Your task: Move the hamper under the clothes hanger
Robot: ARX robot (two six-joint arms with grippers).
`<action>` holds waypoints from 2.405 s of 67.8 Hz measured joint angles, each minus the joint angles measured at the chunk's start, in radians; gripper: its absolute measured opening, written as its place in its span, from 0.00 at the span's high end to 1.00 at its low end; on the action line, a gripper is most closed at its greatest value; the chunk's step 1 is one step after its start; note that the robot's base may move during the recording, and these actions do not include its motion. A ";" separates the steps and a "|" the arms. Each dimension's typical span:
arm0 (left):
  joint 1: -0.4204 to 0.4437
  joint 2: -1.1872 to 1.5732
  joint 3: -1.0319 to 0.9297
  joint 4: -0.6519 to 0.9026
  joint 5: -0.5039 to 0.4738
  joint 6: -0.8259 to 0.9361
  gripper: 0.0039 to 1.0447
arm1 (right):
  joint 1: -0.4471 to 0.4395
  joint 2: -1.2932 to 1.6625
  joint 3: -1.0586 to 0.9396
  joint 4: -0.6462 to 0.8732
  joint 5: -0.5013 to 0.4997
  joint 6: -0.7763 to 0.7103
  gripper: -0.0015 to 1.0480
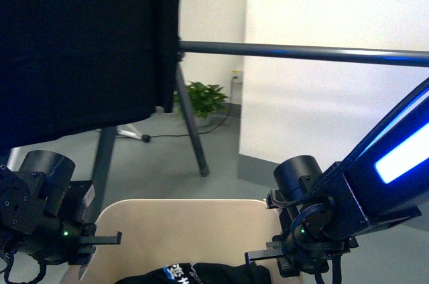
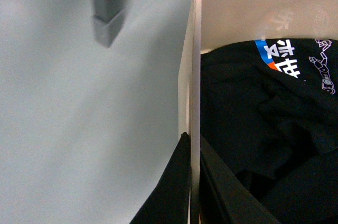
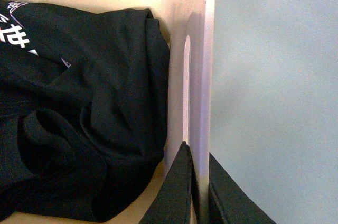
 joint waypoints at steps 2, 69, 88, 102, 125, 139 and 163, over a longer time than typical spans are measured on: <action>0.000 0.000 0.000 0.000 0.000 0.000 0.96 | 0.001 0.000 0.000 0.000 0.000 0.000 0.97; 0.014 0.000 0.000 0.000 -0.010 0.000 0.96 | 0.019 0.000 -0.001 -0.001 -0.011 -0.001 0.97; -0.005 0.000 0.000 0.000 0.002 0.000 0.96 | -0.004 0.000 -0.001 -0.001 0.004 -0.002 0.97; 0.013 0.000 -0.001 0.000 -0.016 0.000 0.96 | 0.020 0.000 -0.001 -0.001 -0.014 -0.001 0.97; -0.013 0.000 -0.001 0.000 0.000 0.000 0.96 | -0.010 -0.001 -0.001 -0.001 0.003 -0.003 0.97; 0.004 0.000 -0.002 0.000 -0.006 0.000 0.96 | 0.008 -0.001 -0.001 -0.001 -0.002 -0.002 0.97; -0.001 0.000 -0.002 0.000 -0.001 0.000 0.96 | 0.002 -0.001 -0.001 -0.001 0.003 -0.002 0.97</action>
